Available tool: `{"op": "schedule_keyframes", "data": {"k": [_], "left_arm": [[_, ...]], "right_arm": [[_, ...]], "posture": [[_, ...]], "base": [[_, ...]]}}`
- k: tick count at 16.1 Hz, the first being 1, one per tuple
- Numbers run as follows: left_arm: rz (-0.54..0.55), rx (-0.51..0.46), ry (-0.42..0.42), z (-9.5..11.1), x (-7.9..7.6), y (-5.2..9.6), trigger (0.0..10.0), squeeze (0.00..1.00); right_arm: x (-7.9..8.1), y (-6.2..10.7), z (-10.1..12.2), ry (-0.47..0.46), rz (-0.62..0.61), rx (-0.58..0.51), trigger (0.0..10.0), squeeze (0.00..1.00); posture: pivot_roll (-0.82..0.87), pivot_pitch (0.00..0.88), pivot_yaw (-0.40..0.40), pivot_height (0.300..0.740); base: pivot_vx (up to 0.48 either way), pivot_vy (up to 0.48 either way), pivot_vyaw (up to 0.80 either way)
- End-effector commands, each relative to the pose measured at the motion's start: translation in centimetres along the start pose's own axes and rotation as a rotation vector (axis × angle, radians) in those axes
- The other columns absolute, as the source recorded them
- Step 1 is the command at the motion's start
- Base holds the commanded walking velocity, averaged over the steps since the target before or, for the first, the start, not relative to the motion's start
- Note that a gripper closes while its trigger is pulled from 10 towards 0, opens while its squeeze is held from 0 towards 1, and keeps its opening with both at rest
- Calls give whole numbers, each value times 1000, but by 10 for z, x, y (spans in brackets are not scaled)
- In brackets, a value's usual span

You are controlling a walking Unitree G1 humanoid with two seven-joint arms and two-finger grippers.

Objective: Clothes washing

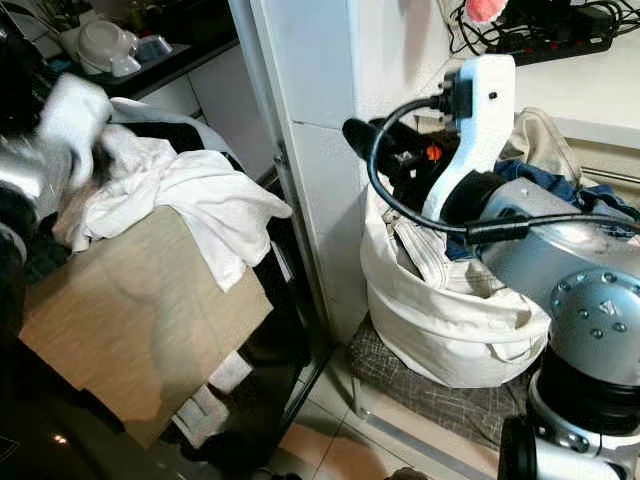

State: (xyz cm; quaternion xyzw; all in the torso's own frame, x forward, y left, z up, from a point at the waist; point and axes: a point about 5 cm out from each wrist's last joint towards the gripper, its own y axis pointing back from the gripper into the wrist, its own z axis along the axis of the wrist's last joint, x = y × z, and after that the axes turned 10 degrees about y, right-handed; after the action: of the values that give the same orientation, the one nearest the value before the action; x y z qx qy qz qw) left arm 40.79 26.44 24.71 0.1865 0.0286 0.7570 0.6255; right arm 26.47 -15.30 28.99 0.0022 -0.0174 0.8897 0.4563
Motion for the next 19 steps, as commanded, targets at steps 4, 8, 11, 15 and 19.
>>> {"op": "schedule_keyframes", "data": {"k": [4,8,11,15,19], "left_arm": [[102,-87,188,-5,7,-1,10000,0],[103,-51,216,-36,-6,-5,10000,0],[122,-250,386,-35,-5,-2,10000,0],[74,-600,473,-17,-9,13,10000,1000],[-415,-631,283,11,-64,21,10000,1000]], "right_arm": [[5,1,-2,-20,-10,-24,10000,0],[8,1,-5,-41,-22,-26,10000,0],[9,2,-5,-50,-18,-24,10000,0],[5,0,-5,-59,-7,-12,10000,0],[9,-3,-22,-3,10,83,10000,0]], "posture": [[-194,0,225,740],[-194,0,224,740],[-182,0,208,740],[-156,0,169,740],[-143,0,151,740]], "base": [[0,0,0],[0,0,0],[0,0,0],[0,0,0],[0,0,0]]}}
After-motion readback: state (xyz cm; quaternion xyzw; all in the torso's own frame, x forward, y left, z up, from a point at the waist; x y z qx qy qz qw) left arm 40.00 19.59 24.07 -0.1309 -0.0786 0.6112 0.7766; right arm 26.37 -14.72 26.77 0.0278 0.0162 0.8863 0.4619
